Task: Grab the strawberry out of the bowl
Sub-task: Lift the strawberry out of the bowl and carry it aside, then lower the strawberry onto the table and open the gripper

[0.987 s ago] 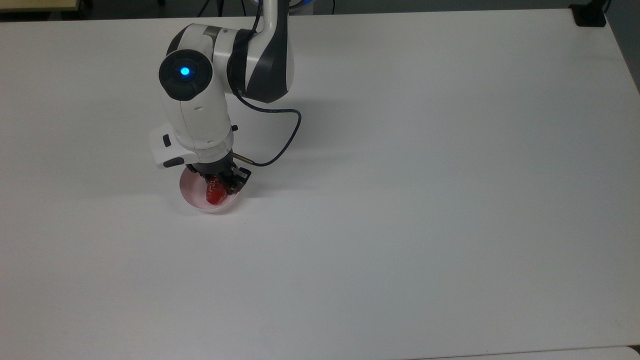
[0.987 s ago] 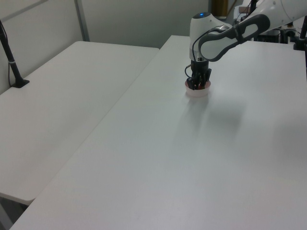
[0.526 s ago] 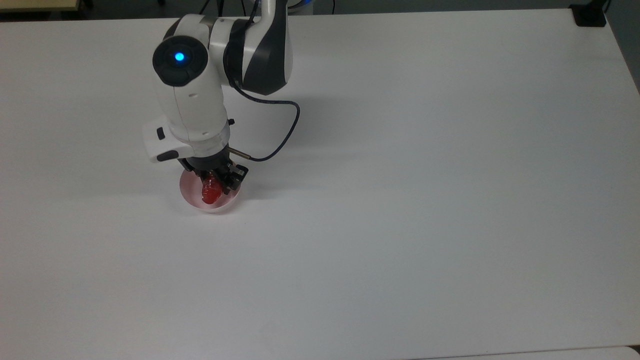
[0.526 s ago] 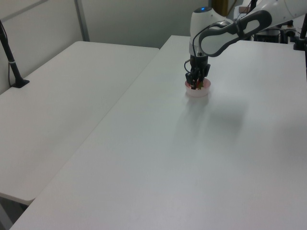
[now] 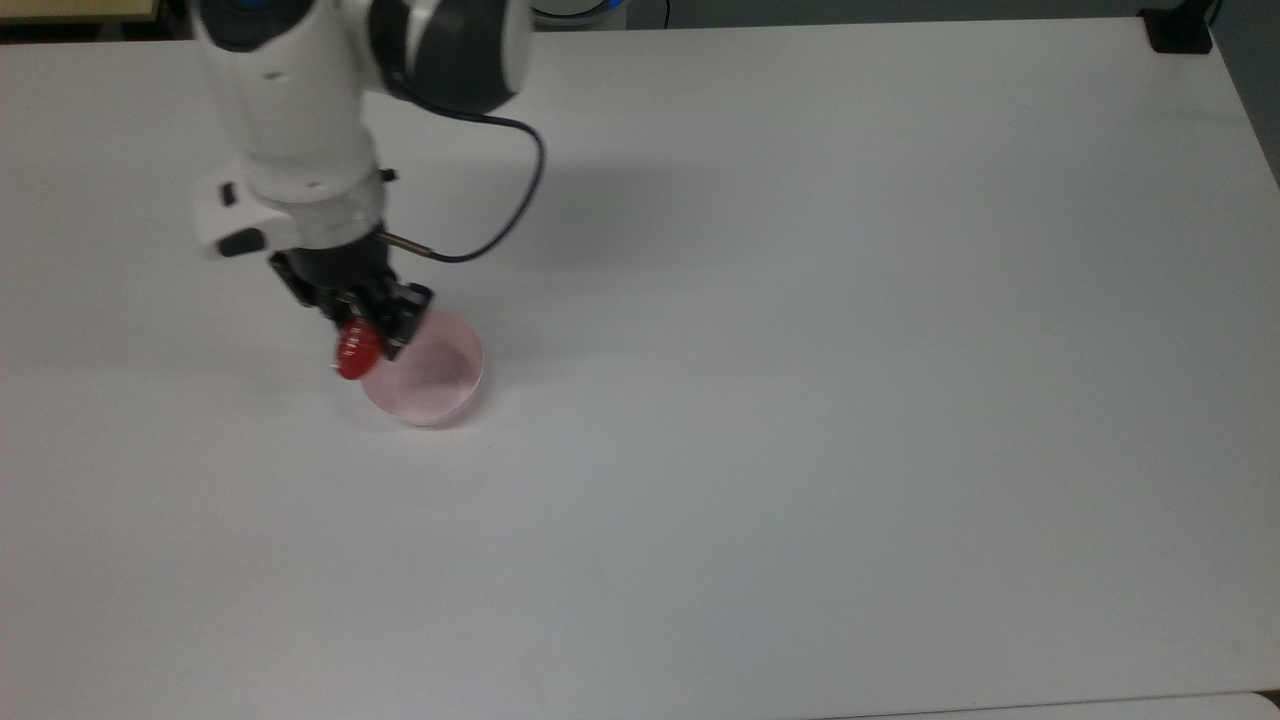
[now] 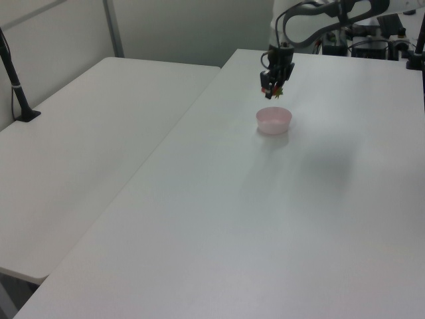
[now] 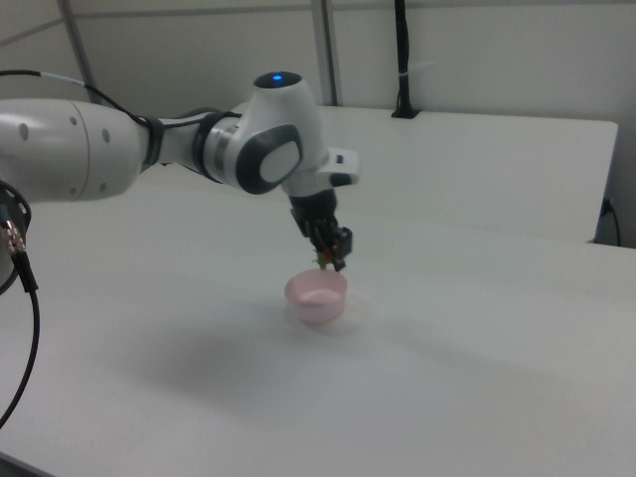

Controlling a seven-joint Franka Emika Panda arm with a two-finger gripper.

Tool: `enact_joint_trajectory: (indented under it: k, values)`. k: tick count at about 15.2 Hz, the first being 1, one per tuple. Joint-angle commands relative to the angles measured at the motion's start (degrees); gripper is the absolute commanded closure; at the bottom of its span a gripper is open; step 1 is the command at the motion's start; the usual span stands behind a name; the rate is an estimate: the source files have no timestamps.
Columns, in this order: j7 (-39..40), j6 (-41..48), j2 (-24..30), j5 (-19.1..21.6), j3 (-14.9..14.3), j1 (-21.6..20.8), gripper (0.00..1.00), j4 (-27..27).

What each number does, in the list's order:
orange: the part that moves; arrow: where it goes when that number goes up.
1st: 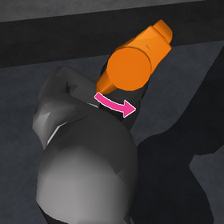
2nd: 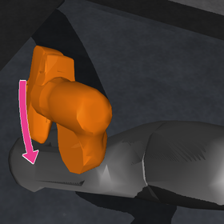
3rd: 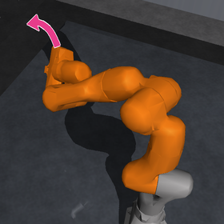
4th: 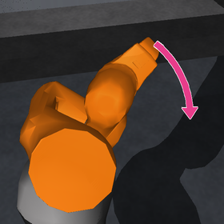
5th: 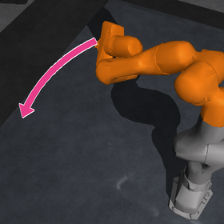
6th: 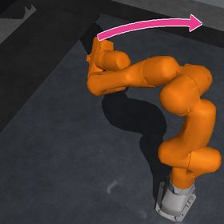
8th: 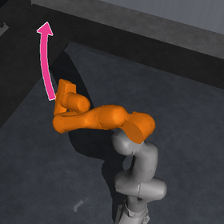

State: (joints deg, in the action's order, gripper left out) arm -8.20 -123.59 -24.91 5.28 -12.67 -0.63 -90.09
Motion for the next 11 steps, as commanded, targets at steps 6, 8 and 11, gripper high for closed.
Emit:
enact_joint_trajectory:
  k: [6,8,11]
  values:
    - [13.6,-2.2,-6.2,2.0,-4.7,10.0,0.53,-0.3]
    - [13.7,-5.7,-8.0,1.6,-4.7,10.0,0.52,-0.4]
    - [13.6,-5.7,-7.4,1.6,-4.8,9.6,0.13,-0.5]
